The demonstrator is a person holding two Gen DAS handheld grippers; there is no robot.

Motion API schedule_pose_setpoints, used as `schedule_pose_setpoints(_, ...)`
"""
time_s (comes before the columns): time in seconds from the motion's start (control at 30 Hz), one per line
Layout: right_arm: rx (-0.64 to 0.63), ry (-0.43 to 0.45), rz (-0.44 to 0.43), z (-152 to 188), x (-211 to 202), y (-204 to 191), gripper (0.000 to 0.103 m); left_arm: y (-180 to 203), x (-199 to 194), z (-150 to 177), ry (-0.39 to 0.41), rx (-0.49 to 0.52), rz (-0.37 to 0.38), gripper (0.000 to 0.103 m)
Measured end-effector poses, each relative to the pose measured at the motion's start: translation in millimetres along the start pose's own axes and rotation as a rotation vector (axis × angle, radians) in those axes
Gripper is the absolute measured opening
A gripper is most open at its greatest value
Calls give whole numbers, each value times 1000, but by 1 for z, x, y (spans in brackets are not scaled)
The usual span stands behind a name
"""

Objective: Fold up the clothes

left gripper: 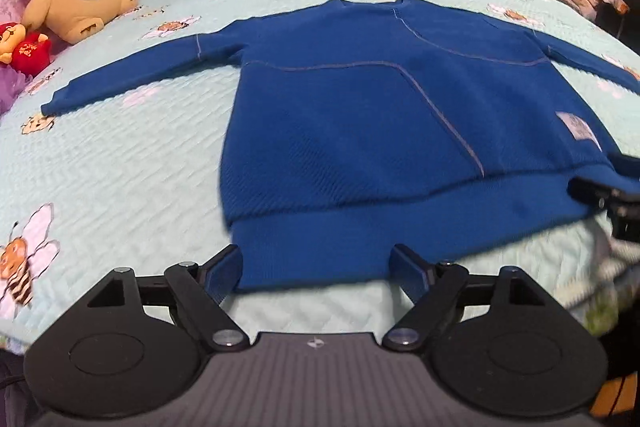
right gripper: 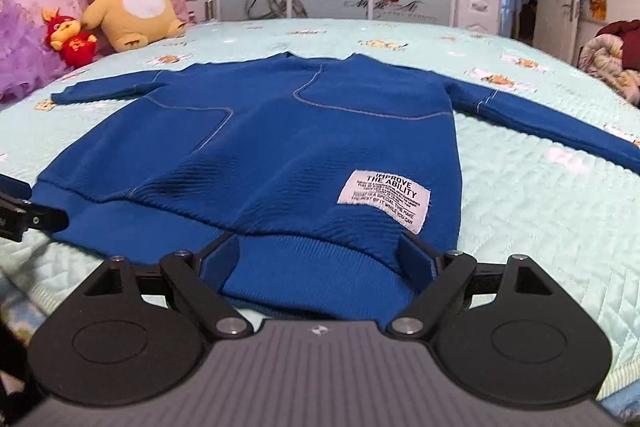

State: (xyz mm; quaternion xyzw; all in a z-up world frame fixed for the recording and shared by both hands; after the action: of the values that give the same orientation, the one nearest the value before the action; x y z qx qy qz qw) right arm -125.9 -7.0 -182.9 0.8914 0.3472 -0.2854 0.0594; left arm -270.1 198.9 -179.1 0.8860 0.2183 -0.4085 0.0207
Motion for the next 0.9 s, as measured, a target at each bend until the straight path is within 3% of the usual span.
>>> schedule_pose_setpoints(0.17,24,-75,-31,2,-21,-2,86,-8,-21,-3,36,10,-8,81)
schedule_pose_setpoints(0.3,104,18,-49,-9,-46,-7,86,-4,-37,-28,147,41,-17,83)
schedule_pose_setpoints(0.4,127,83,-73,-22,-45,-7,86,4,-27,-47,187,59,-29,84)
schedule_pose_setpoints(0.43,132,65,-74,-23,-38,-6,86,7,-21,-53,196,63,-34,84)
schedule_pose_setpoints(0.57,180,-81,-63,-5,-8,4,86,15,17,-38,48,95,-73,84)
schedule_pose_setpoints(0.6,140,-53,-72,1,-14,2,86,14,20,-28,29,93,-78,85)
schedule_pose_setpoints(0.67,87,-62,-61,8,-24,-2,86,6,9,-13,69,44,-59,86)
schedule_pose_setpoints(0.77,103,-43,-58,7,-40,-4,86,-2,2,-12,53,11,-42,86)
schedule_pose_setpoints(0.9,155,93,-93,-16,-55,-4,86,-1,-7,-27,85,6,-46,86)
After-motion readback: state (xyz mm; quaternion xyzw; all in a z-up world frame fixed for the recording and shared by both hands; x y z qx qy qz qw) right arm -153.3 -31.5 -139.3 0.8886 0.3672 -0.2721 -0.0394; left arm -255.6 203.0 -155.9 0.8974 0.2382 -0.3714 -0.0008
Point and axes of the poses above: each gripper's, at about its wrist camera, not at the fingertips, and x roughly the way its jaws point, y to its right, z to its underside, the point moved 3 cm from there along x, roughly the way its jaws point, and after that the axes turned 4 degrees about x, right-handed, at the moved point
